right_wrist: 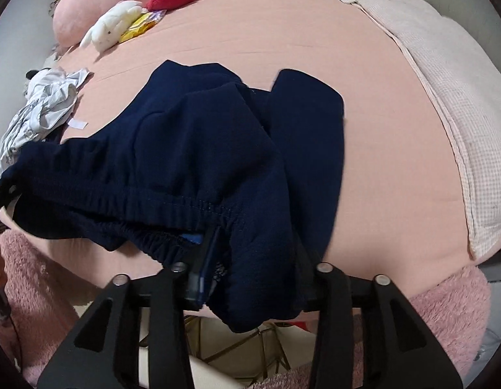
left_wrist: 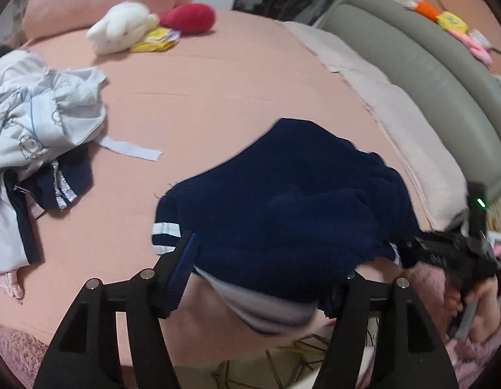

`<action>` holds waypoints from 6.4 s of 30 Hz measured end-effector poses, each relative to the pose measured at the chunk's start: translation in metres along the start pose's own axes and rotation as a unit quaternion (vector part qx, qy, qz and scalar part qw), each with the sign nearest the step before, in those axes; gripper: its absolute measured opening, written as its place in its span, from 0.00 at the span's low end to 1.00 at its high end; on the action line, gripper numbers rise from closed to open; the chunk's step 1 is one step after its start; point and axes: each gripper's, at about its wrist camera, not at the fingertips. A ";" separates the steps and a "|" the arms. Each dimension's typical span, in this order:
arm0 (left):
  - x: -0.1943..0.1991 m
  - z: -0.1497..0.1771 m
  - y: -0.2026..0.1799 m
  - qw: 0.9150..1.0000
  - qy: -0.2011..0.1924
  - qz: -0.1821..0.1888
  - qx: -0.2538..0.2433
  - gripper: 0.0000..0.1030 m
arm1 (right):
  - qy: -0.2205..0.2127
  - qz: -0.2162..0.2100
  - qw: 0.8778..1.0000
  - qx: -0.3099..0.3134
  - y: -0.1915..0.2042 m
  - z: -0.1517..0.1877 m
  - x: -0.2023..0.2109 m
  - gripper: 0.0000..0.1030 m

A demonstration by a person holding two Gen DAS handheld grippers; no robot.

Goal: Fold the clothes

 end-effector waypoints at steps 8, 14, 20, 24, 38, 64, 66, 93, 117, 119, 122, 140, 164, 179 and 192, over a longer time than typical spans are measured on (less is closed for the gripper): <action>0.008 0.009 0.050 0.990 -0.022 0.019 0.140 0.63 | -0.023 -0.018 0.997 -0.074 -0.027 0.000 0.008 0.45; 0.040 0.009 0.008 0.995 -0.070 -0.054 0.044 0.60 | -0.045 -0.013 0.998 -0.047 -0.011 -0.007 0.031 0.52; 0.043 0.018 -0.012 0.997 -0.061 0.040 0.026 0.35 | -0.008 0.015 1.000 0.016 0.016 -0.013 0.024 0.37; 0.053 0.025 -0.024 0.996 -0.066 0.067 -0.005 0.35 | -0.011 0.052 0.997 0.063 0.030 -0.004 0.031 0.37; -0.059 -0.023 0.002 0.998 0.032 -0.054 0.000 0.19 | 0.005 0.046 0.998 0.037 0.018 -0.017 -0.006 0.39; -0.007 -0.008 -0.046 0.999 0.001 0.005 -0.054 0.30 | -0.009 0.030 0.999 0.008 0.010 -0.006 -0.026 0.46; 0.005 -0.001 -0.042 0.998 0.007 -0.009 -0.055 0.30 | -0.018 0.032 0.999 0.000 0.007 -0.007 -0.024 0.46; 0.014 -0.021 -0.046 0.992 0.019 -0.093 -0.084 0.10 | -0.003 -0.003 1.000 0.026 0.020 -0.002 -0.021 0.22; 0.009 -0.041 -0.019 1.000 0.000 -0.018 -0.001 0.11 | -0.164 0.030 0.984 0.064 0.000 -0.071 0.094 0.22; -0.016 -0.013 -0.006 0.998 0.044 -0.033 0.003 0.11 | -0.101 0.028 0.992 0.063 -0.001 -0.046 0.046 0.22; -0.021 0.002 0.001 0.997 0.057 -0.043 -0.010 0.15 | -0.057 0.034 0.996 0.059 -0.009 -0.029 0.000 0.22; -0.074 -0.015 -0.092 0.950 0.086 -0.098 -0.283 0.43 | -0.065 0.041 0.996 0.040 -0.007 -0.022 0.008 0.30; -0.022 -0.023 -0.043 0.983 0.038 -0.093 -0.155 0.13 | -0.005 0.048 0.998 0.040 -0.007 -0.001 -0.019 0.52; -0.067 -0.015 -0.082 0.921 0.084 -0.151 -0.350 0.11 | 0.016 -0.008 0.999 -0.030 -0.032 0.002 -0.017 0.52; -0.002 -0.039 -0.028 0.979 0.028 -0.115 -0.164 0.01 | -0.016 0.065 0.995 0.075 0.014 0.004 0.003 0.64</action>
Point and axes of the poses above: each gripper's, at about its wrist camera, not at the fingertips, and x roughly against the way its jaws point, y to its left, z to its underside
